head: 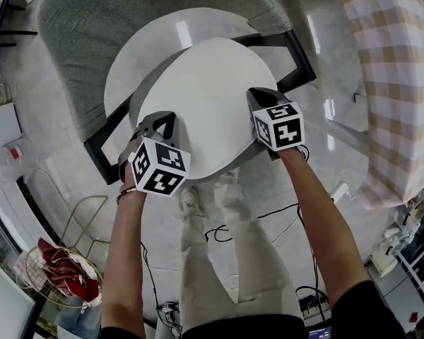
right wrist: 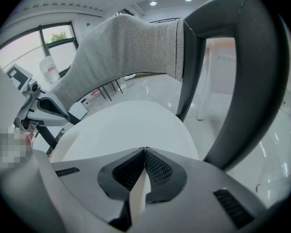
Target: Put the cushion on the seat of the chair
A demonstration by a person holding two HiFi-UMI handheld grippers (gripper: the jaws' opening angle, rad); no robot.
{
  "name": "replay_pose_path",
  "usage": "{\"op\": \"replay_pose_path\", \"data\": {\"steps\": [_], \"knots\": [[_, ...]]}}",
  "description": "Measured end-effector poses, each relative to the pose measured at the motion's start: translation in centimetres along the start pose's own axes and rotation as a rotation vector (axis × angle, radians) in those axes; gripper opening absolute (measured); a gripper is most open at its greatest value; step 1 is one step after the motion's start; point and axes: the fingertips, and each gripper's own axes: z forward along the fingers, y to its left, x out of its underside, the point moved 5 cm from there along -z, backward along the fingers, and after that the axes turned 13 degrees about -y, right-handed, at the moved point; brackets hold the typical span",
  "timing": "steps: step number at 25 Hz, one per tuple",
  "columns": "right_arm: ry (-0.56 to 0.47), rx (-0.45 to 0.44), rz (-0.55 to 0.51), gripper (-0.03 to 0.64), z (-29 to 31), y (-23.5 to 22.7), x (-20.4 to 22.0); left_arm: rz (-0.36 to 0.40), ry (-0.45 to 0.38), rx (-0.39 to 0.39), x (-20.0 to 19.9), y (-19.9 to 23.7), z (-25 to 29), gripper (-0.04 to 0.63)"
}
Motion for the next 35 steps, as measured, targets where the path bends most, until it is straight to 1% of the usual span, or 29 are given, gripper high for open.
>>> {"op": "replay_pose_path", "data": {"steps": [6,12,19,27,35], "knots": [[-0.012,0.025,0.040,0.018,-1.0,0.1,0.9,0.000,0.000,-0.003,0.0,-0.2,-0.2,0.005],[-0.027,0.063,0.059,0.018,-1.7,0.6,1.6,-0.003,0.002,-0.003,0.3,-0.4,-0.6,0.005],[-0.040,0.096,0.065,0.018,-2.5,1.1,2.5,-0.012,0.006,0.007,0.8,-0.9,-0.7,0.005],[-0.056,0.153,0.062,0.018,-3.3,1.6,3.3,-0.005,0.009,0.018,1.3,-1.2,-1.1,0.005],[-0.056,0.171,0.052,0.020,-3.4,1.8,3.5,-0.024,-0.003,0.016,1.5,-1.3,-1.4,0.005]]}}
